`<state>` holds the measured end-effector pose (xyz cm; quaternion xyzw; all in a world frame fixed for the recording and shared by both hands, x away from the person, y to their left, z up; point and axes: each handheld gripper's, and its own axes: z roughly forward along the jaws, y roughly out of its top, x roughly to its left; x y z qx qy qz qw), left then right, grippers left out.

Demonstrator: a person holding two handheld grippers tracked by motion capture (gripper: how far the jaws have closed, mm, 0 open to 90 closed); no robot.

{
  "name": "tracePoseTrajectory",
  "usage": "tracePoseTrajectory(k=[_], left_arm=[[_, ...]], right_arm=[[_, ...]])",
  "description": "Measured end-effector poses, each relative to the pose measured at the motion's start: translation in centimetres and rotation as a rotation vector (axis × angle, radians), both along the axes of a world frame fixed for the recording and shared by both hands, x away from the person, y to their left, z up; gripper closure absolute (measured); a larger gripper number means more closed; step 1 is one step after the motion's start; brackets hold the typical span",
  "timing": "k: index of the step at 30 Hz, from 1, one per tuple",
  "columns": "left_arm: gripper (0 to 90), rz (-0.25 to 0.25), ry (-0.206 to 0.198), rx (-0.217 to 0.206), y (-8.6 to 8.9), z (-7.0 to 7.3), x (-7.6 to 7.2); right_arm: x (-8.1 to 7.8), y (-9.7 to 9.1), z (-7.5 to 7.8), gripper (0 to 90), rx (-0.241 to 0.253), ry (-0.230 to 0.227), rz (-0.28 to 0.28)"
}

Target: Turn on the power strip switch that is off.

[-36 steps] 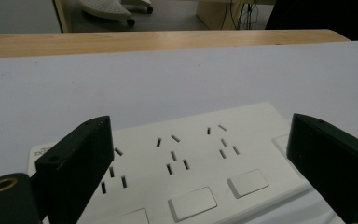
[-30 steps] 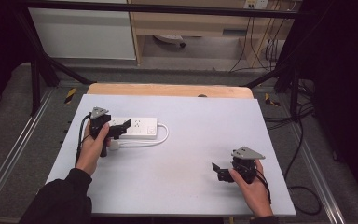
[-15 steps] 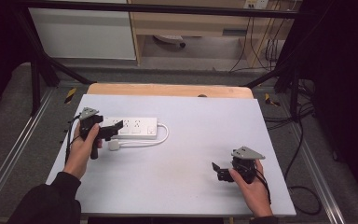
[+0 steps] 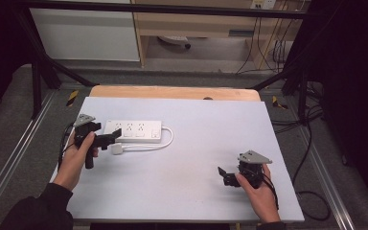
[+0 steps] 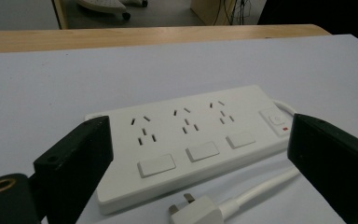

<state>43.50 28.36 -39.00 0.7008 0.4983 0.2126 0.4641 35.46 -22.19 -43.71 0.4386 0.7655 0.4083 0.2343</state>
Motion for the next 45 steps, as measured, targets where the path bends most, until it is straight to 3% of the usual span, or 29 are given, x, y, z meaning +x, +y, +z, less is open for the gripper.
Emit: tracePoseTrajectory(k=[21, 33, 45], left_arm=[[6.8, -0.015, 0.001, 0.006, 2.4, 0.9, -3.0], [6.8, -0.05, -0.005, 0.021, 3.1, 1.6, -4.6], [6.8, -0.055, 0.016, 0.016, 5.0, 1.0, -6.9]], right_arm=[[0.0, 0.0, 0.0, 2.5, -0.007, 0.0, 0.005], [0.0, 0.0, 0.0, 2.5, -0.001, 0.004, 0.003], [0.1, 0.0, 0.0, 2.5, -0.006, 0.001, 0.004]])
